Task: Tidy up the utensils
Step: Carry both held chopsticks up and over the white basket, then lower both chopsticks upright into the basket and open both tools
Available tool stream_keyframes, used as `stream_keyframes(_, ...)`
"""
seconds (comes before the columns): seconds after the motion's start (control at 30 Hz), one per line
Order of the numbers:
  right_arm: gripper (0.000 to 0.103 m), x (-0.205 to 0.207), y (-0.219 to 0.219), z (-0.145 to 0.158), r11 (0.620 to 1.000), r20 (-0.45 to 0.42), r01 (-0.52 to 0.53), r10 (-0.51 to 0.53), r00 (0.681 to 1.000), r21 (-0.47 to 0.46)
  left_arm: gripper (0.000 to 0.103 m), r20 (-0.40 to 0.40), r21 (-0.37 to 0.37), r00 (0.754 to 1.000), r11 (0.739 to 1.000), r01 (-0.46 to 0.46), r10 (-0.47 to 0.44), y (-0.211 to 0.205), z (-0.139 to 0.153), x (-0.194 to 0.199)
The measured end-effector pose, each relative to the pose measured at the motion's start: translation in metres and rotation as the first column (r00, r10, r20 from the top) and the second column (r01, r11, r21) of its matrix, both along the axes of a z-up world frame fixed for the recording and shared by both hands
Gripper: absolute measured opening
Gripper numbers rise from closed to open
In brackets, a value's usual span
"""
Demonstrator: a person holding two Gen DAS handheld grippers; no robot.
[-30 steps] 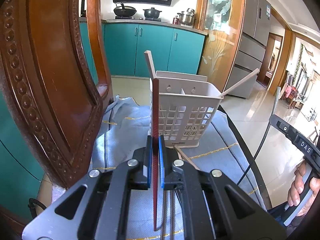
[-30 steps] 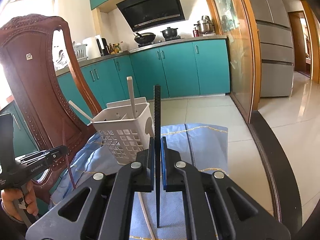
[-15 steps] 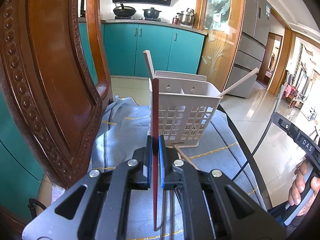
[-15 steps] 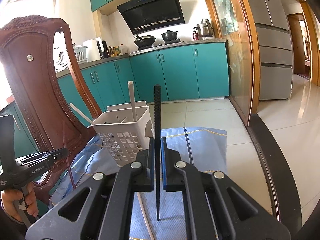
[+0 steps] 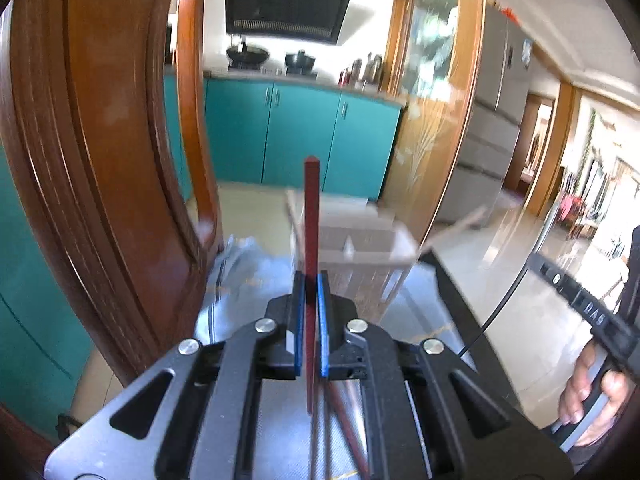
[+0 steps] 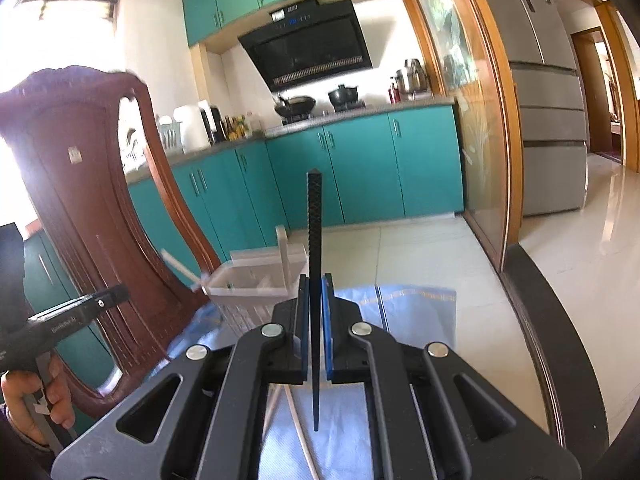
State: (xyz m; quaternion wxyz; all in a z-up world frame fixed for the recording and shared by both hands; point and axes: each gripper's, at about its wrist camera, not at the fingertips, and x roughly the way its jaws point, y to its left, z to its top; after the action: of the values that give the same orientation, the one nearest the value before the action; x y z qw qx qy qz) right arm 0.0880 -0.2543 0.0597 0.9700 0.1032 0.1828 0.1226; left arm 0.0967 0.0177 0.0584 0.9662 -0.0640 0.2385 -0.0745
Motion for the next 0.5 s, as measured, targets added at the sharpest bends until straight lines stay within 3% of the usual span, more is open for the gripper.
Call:
stream_keyframes(0.27, 0.006, 0.033, 0.012, 0.061, 0.994, 0.073, -0.072, 0.065, 0.995, 0.087, 0.007, 0.188, -0.074, 0.982, 0.997, 0.022, -0.008, 0.004, 0.082, 0.011)
stream_keyframes(0.4, 0.007, 0.051, 0.026, 0.084, 0.994, 0.141, -0.048, 0.034, 0.989, 0.097, 0.007, 0.269, -0.109, 0.962, 0.994, -0.020, 0.049, 0.007, 0.100, 0.026)
stream_keyframes(0.5, 0.007, 0.067, 0.035, 0.087, 0.993, 0.175, -0.006, -0.014, 0.985, 0.115, 0.007, 0.297, -0.121, 0.949, 0.990, -0.073, 0.106, 0.010, 0.095, 0.046)
